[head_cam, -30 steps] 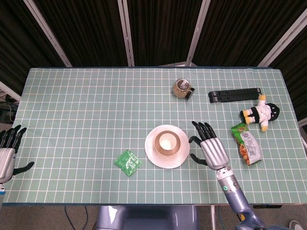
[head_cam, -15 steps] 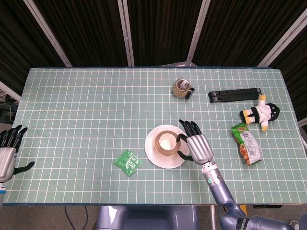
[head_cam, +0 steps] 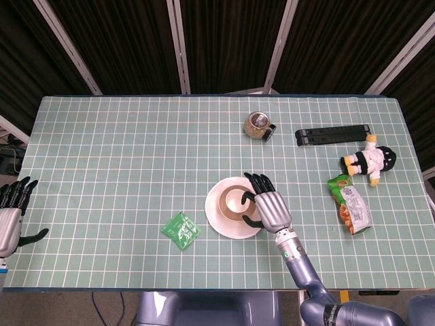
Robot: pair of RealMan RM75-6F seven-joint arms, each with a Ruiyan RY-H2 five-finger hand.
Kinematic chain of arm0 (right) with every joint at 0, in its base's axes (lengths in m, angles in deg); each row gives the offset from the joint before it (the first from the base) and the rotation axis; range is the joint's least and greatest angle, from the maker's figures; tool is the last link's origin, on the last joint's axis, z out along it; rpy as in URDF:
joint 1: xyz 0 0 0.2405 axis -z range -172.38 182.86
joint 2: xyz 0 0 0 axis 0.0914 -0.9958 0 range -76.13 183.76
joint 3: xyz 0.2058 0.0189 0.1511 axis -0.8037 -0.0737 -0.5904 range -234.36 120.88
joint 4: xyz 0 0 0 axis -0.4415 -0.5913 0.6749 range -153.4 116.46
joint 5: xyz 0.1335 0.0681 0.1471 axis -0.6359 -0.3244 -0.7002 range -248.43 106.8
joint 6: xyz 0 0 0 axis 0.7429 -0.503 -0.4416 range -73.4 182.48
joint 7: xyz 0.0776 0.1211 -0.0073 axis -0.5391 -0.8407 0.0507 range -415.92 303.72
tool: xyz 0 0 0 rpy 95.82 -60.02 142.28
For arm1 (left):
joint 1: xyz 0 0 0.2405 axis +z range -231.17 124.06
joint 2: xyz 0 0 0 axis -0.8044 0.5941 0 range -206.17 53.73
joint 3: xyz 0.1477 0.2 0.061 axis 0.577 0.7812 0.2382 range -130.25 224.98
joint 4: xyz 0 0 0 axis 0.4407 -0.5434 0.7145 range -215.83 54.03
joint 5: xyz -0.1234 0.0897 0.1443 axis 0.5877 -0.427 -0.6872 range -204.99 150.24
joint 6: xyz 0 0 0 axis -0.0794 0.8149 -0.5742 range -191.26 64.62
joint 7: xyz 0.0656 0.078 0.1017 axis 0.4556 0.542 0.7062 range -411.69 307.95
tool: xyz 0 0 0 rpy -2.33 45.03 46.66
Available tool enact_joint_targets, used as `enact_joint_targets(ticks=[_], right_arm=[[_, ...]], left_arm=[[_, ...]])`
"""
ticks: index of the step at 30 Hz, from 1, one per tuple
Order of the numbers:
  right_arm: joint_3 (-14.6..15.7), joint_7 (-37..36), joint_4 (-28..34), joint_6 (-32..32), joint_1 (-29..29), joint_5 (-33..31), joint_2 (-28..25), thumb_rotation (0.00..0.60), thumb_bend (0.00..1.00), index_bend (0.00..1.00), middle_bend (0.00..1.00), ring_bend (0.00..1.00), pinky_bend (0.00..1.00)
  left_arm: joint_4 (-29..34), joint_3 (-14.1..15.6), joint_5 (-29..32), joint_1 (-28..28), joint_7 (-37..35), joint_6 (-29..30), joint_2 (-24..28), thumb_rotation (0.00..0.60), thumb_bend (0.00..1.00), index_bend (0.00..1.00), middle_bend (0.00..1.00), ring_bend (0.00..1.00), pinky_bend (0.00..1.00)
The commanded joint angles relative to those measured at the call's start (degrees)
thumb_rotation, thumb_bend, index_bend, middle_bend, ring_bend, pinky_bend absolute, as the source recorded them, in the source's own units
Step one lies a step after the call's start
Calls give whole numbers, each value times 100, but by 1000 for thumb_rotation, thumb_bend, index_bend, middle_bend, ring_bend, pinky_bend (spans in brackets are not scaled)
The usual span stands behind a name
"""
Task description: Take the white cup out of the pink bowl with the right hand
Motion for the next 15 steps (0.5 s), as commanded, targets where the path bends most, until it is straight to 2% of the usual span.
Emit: enact_joint_targets(ticks=[1,10,15], right_arm=[[-1,-24,-92,-32,-38,-58,71,600,195,494,40,0,0],[44,-163,-395,-76,-102,-127,266,600,282,535,67,0,0],[61,-272,-505,-57,-102,-143,324,600,369,592,88,0,0]], left_arm=[[3,-3,1,-1,-16,2,5,600,0,0,0,0,0],[-7,-8,19,-5,-63,-12,19,600,0,0,0,0,0],[-11,-6,17,-10,-70,-21,20,600,0,0,0,0,0]])
